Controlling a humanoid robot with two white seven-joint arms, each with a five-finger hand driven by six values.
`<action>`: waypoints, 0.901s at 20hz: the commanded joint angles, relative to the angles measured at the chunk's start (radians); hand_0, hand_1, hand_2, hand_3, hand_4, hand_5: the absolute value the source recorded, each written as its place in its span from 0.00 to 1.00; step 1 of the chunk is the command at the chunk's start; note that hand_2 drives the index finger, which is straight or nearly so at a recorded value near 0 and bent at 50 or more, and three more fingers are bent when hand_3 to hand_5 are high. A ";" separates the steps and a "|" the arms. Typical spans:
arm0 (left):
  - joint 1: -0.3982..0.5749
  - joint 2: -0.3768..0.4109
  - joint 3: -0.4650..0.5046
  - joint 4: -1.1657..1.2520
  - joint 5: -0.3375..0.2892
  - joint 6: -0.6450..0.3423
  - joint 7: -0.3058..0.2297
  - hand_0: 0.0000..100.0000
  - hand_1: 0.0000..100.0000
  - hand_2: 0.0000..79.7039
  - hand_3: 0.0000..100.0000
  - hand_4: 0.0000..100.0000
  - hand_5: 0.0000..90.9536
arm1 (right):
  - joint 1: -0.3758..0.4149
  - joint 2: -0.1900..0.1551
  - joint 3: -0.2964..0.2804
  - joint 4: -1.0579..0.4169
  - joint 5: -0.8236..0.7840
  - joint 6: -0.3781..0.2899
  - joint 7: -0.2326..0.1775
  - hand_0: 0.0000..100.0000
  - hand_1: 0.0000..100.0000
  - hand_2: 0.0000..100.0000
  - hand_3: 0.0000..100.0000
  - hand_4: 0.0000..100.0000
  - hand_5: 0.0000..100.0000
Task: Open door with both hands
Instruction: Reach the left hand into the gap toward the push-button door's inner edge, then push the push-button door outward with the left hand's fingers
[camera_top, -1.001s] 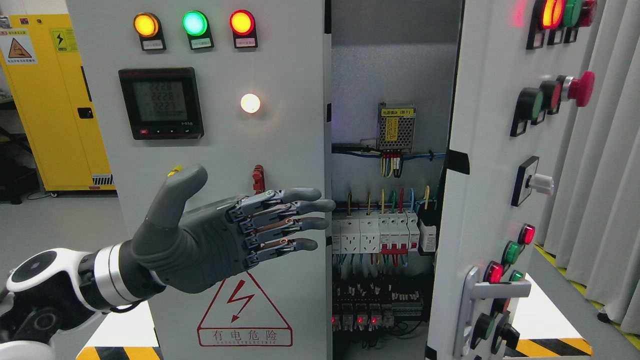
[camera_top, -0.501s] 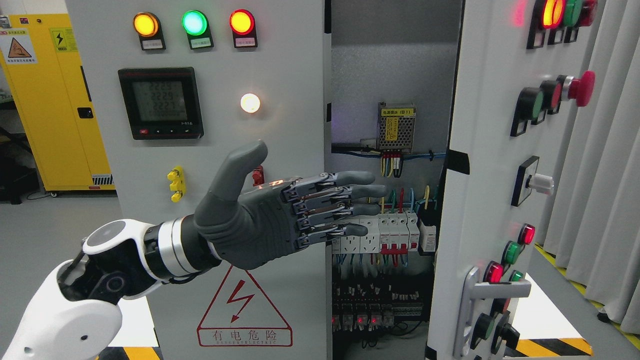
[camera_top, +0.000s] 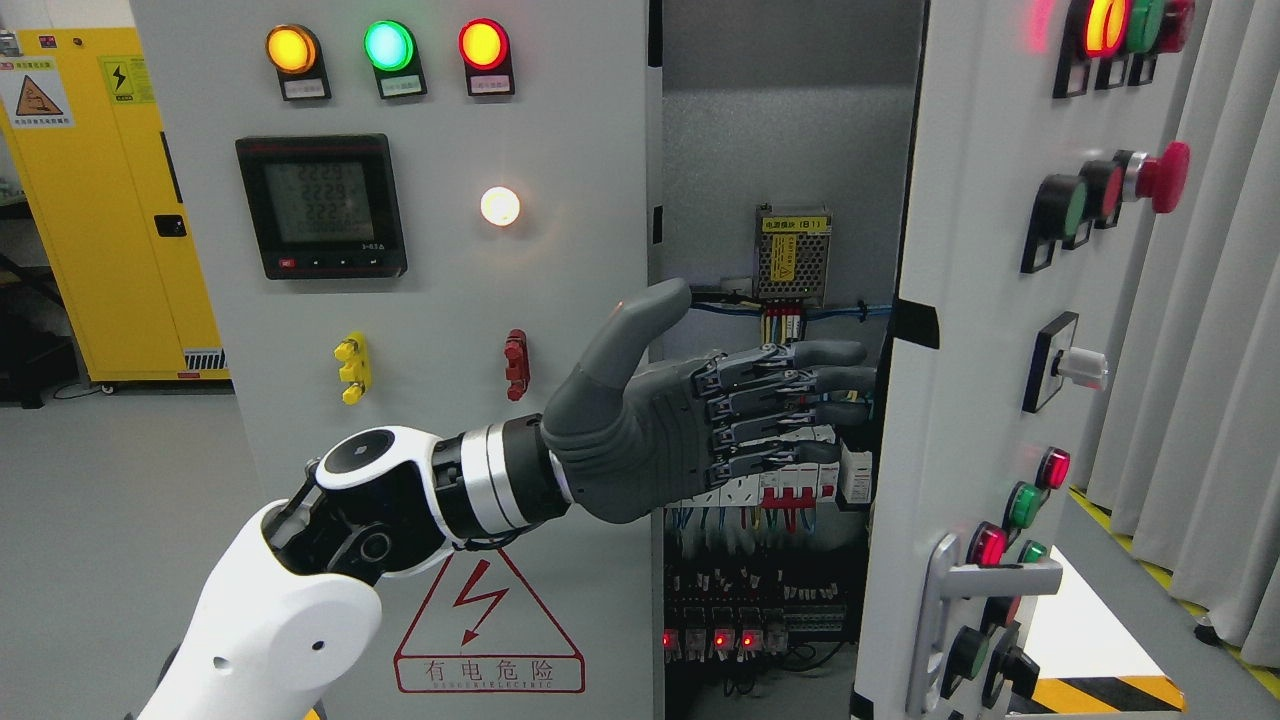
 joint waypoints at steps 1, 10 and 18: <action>-0.037 -0.132 -0.034 0.061 -0.019 0.002 0.004 0.00 0.00 0.00 0.00 0.00 0.00 | 0.000 0.000 0.000 -0.001 -0.001 0.000 0.000 0.20 0.12 0.00 0.00 0.00 0.00; -0.074 -0.191 -0.038 0.067 -0.022 0.011 0.054 0.00 0.00 0.00 0.00 0.00 0.00 | 0.000 -0.001 0.000 -0.001 -0.001 0.000 -0.001 0.20 0.12 0.00 0.00 0.00 0.00; -0.068 -0.198 -0.037 0.021 -0.017 0.013 0.096 0.00 0.00 0.00 0.00 0.00 0.00 | 0.000 -0.003 0.000 -0.001 -0.001 0.000 0.000 0.20 0.12 0.00 0.00 0.00 0.00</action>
